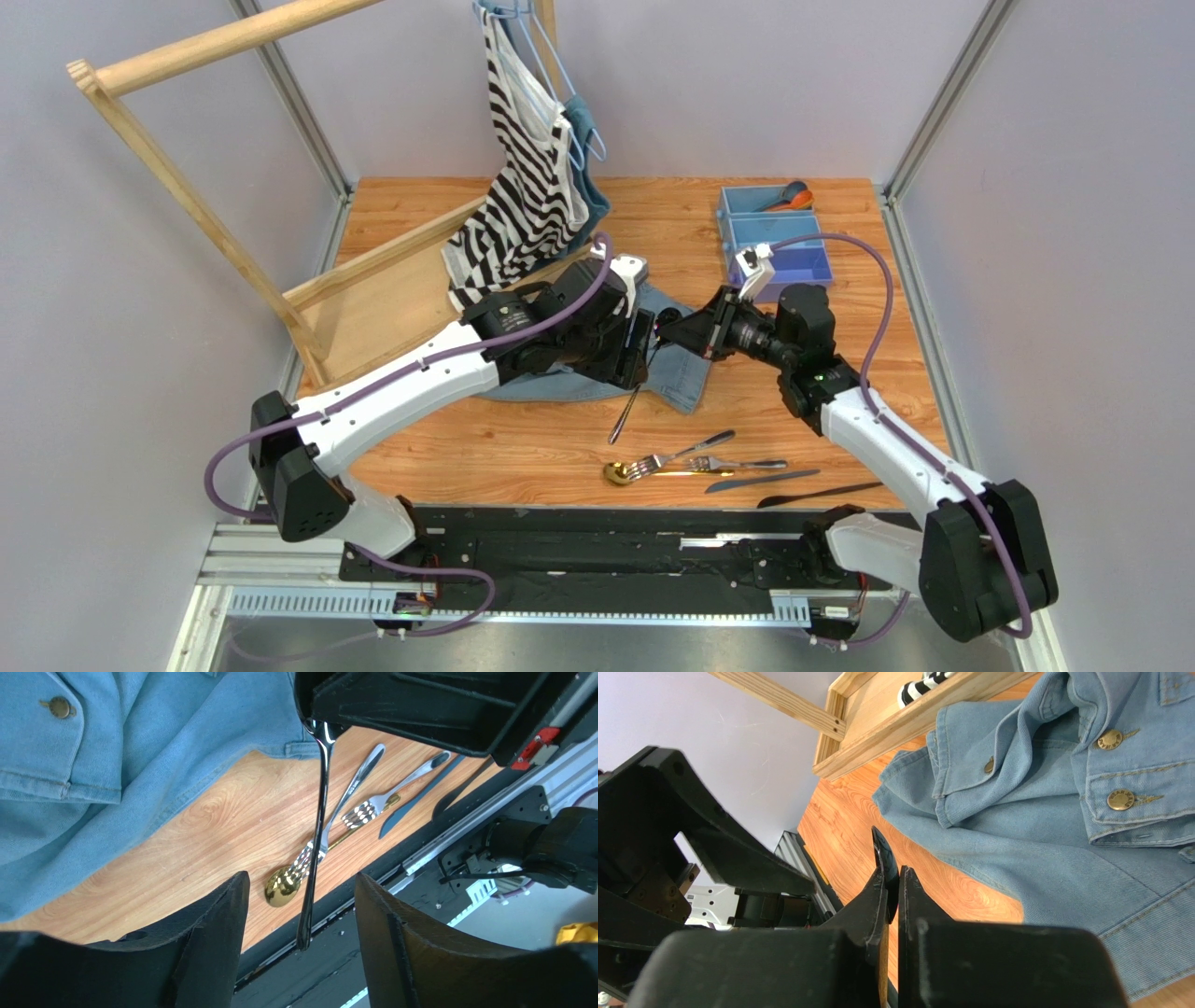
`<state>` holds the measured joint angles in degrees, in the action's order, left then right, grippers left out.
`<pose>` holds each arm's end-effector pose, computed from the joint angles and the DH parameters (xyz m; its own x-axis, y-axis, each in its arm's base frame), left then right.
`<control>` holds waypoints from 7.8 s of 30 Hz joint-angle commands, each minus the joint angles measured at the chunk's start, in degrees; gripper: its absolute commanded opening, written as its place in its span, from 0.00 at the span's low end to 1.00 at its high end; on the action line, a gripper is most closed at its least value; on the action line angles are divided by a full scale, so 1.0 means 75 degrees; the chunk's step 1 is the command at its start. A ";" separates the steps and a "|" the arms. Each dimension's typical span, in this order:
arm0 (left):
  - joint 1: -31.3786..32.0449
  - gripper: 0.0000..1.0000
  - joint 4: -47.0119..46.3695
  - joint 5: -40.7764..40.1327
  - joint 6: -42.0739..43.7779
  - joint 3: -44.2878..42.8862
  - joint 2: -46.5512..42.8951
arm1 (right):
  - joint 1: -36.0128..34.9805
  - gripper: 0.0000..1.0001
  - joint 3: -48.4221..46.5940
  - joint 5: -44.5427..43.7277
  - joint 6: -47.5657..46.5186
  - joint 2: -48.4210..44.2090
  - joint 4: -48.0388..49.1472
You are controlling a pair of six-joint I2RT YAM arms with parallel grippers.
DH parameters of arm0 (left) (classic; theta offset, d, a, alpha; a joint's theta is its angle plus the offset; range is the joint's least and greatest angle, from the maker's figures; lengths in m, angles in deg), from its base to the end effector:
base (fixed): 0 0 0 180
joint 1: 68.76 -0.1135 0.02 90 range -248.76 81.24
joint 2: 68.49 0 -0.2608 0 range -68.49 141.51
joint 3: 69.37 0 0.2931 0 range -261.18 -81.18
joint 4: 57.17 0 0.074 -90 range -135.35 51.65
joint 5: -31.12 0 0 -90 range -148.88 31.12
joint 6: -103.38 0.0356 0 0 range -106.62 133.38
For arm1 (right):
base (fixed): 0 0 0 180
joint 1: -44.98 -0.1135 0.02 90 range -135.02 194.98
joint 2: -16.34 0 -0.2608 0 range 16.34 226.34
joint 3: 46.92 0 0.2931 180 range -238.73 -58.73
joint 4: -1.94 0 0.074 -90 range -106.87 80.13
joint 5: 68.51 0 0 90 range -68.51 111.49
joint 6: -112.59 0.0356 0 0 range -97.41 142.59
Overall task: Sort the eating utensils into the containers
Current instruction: Pick up the spoon from the center of the board, then place the spoon in the storage box, then pick up the spoon from the center of the board.
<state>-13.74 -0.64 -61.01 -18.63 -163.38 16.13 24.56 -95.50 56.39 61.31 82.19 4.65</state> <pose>0.2070 -0.2936 0.3407 -0.7827 0.1946 -0.5912 0.4593 0.8217 -0.3375 0.2675 0.1213 0.2385 -0.6874 0.2915 -0.6652 -0.4808 0.5038 0.7176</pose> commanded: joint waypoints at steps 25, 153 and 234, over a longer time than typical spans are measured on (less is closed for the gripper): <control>-0.5519 0.89 -0.1086 0.4173 0.1514 0.3787 -0.3255 | 0.0016 0.00 -0.0651 -0.1055 -0.0674 -0.0682 -0.1034; -0.4524 0.90 -0.0535 0.3226 0.1818 0.4315 -0.3724 | 0.3251 0.64 -0.9687 -0.5087 -0.1917 0.7757 -0.2618; -0.0446 0.52 -0.4215 0.2780 -0.1720 0.5205 0.0084 | 0.2325 0.76 0.1575 -0.2719 0.0919 -0.2756 -0.0530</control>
<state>-17.37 -28.34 -41.66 -29.75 -125.10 15.68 42.11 -83.83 36.00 68.59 61.99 -0.53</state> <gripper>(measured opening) 0.530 0.761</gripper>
